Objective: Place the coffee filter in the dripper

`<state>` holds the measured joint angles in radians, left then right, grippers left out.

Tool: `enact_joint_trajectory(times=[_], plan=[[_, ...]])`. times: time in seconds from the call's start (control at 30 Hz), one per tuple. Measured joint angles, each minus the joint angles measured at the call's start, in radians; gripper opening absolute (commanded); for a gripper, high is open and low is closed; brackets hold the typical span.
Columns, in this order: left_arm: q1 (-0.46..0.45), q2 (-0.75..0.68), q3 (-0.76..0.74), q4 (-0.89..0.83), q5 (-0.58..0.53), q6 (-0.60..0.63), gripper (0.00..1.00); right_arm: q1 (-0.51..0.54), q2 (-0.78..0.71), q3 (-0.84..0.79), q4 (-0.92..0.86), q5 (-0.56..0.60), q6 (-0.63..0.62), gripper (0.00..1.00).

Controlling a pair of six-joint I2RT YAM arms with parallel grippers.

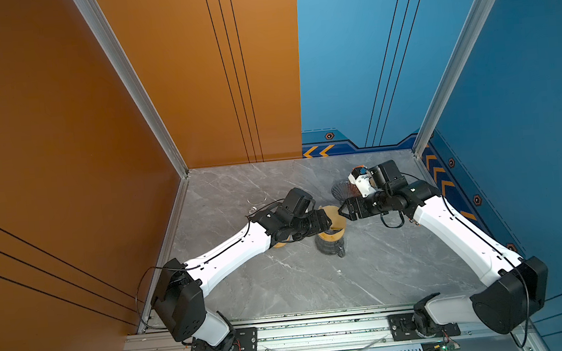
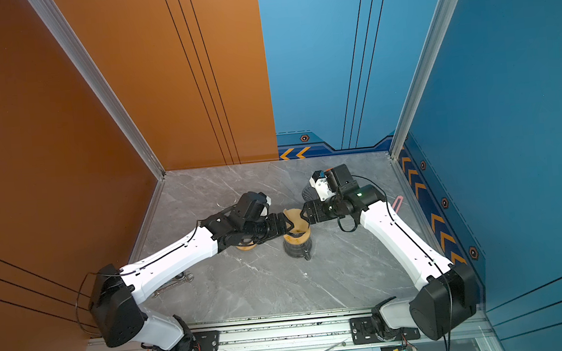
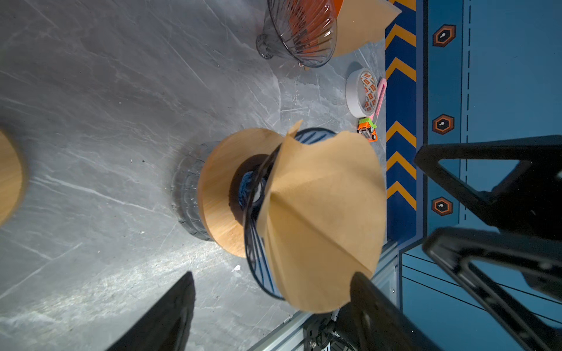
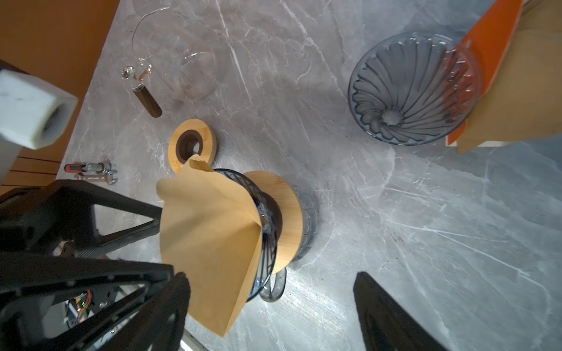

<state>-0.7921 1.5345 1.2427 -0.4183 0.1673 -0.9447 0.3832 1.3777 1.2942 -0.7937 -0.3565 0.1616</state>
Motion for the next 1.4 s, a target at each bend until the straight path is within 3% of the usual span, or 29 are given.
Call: enact_joint_trajectory(times=[0.6,0.73,1.03,1.4], plan=[[0.0,0.075,0.016,0.023,0.0,-0.032,0.82,0.0,0.167,0.108,-0.063,-0.044,-0.092,0.86],[0.0,0.088,0.017,0.023,-0.002,-0.029,0.91,0.0,0.176,0.11,-0.071,-0.043,-0.1,0.87],[0.0,0.122,0.042,-0.003,-0.014,-0.028,1.0,0.004,0.198,0.111,-0.082,-0.018,-0.11,0.87],[0.0,0.123,0.042,-0.03,-0.054,-0.005,0.98,0.023,0.236,0.113,-0.082,0.032,-0.11,0.92]])
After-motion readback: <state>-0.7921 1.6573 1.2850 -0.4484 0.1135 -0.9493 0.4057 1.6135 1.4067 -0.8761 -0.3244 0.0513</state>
